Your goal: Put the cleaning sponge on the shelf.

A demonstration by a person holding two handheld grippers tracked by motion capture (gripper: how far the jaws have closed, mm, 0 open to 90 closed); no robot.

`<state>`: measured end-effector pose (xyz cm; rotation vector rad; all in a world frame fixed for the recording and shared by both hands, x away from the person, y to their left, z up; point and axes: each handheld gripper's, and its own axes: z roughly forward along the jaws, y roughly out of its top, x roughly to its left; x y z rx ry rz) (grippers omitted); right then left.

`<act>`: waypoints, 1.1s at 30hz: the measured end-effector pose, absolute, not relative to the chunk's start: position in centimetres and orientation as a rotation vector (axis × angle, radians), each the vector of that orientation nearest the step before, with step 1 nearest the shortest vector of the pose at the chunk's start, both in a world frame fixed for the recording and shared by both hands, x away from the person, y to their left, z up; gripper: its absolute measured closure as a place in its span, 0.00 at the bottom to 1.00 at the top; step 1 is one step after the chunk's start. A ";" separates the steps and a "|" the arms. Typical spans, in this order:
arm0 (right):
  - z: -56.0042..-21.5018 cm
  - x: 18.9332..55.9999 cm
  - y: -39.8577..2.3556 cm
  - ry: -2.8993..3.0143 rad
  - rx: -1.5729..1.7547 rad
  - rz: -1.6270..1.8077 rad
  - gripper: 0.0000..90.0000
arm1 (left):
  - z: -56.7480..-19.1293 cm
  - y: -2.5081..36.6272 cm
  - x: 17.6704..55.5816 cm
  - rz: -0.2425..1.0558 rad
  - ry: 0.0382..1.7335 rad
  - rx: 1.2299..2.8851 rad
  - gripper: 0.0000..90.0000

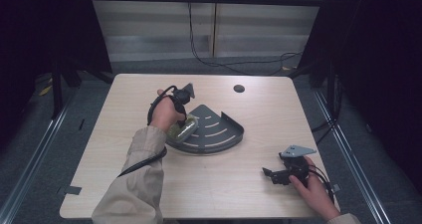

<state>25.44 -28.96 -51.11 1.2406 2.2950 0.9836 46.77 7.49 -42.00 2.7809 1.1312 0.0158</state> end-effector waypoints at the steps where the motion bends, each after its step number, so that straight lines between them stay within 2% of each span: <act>1: -51.1 25.4 -29.0 2.295 1.241 0.984 0.12 | -42.0 7.5 46.8 0.023 1.137 2.779 0.77; 21: -51.1 25.4 -29.0 2.295 1.241 0.984 0.12 | -42.1 7.6 46.7 0.038 1.169 2.763 0.72; 33: -51.1 25.4 -29.0 2.295 1.241 0.983 0.12 | -41.9 8.0 46.7 0.053 1.187 2.740 0.61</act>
